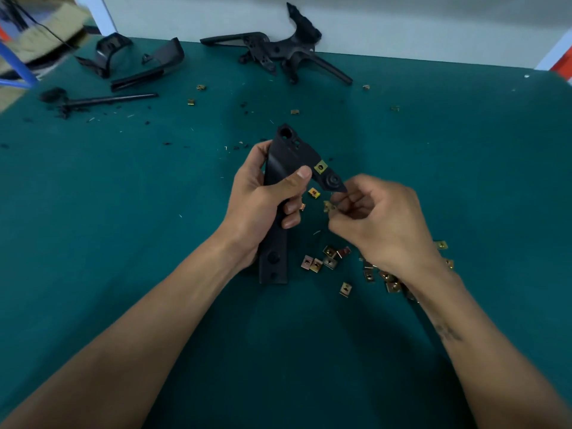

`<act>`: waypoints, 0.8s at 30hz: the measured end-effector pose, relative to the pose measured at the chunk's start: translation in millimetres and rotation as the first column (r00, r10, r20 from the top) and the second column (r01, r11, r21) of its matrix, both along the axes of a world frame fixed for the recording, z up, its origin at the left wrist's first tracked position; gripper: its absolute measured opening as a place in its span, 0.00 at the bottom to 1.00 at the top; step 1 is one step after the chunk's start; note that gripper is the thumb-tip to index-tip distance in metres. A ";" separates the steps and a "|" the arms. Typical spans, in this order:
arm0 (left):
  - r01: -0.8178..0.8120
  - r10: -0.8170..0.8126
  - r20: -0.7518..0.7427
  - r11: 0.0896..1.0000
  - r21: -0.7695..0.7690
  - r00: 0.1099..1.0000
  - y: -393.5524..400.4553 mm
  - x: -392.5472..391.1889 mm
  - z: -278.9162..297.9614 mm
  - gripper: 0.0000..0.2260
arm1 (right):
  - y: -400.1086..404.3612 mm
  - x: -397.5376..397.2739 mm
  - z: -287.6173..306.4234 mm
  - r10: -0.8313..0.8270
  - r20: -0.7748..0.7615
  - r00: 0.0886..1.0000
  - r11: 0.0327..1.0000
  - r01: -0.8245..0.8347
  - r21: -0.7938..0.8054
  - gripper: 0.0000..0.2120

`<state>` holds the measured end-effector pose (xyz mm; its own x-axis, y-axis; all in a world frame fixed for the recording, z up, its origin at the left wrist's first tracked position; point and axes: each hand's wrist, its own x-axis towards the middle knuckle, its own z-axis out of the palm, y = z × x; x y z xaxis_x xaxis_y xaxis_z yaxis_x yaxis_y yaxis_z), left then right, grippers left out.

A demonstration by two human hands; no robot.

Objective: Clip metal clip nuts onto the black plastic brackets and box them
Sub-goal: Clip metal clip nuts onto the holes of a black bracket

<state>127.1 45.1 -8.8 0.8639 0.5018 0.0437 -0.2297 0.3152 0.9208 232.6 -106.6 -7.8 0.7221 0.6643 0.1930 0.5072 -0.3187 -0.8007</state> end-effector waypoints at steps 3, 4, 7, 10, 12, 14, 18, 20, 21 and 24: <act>-0.014 0.013 0.019 0.997 0.071 1.000 -4.1 2.6 -3.4 0.19 | 2.2 0.4 4.6 -0.026 -0.145 0.989 0.975 0.057 0.213 0.05; -0.015 0.013 0.022 0.996 0.090 1.000 -5.4 3.1 -4.3 0.20 | 3.0 -1.3 5.2 -0.023 -0.170 0.985 0.966 0.066 0.250 0.04; -0.005 0.002 0.016 0.990 0.142 1.000 -8.2 3.1 -5.5 0.21 | 4.9 -8.3 5.0 -0.028 -0.169 0.985 0.969 0.068 0.238 0.02; -0.002 0.002 0.001 0.986 0.165 1.000 -8.5 1.8 -4.6 0.20 | 3.7 -11.9 7.5 -0.086 0.001 0.996 0.976 0.084 0.199 0.04; -0.002 0.003 -0.007 0.986 0.165 1.000 -9.5 1.7 -3.6 0.19 | 3.1 -12.2 10.3 -0.072 0.144 0.987 0.981 0.044 0.190 0.04; -0.010 0.013 -0.015 0.986 0.164 1.000 -10.8 2.0 -2.9 0.19 | 2.6 -11.9 11.6 -0.044 0.233 0.971 0.985 0.003 0.175 0.06; -0.033 0.042 -0.038 0.979 0.202 0.998 -11.1 2.6 -2.4 0.17 | 1.2 -10.1 11.0 -0.006 0.281 0.960 0.992 -0.029 0.121 0.06; -0.029 0.041 -0.055 0.977 0.211 0.998 -11.7 3.2 -2.1 0.16 | 0.8 -9.4 10.6 0.007 0.298 0.955 0.994 -0.040 0.104 0.06; -0.023 0.036 -0.059 0.978 0.209 0.998 -12.2 3.4 -1.9 0.16 | 0.7 -8.9 10.6 0.020 0.306 0.952 0.995 -0.050 0.090 0.06; -0.007 0.023 -0.074 0.979 0.203 0.997 -11.1 3.4 -2.0 0.16 | 0.1 -7.5 10.2 0.089 0.332 0.939 0.994 -0.103 0.026 0.03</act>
<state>130.5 34.0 -10.8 0.8611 0.5020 0.0805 -0.1600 0.1173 0.9801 225.2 -106.5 2.4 0.5465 0.7133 0.4388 0.7716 -0.2252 -0.5949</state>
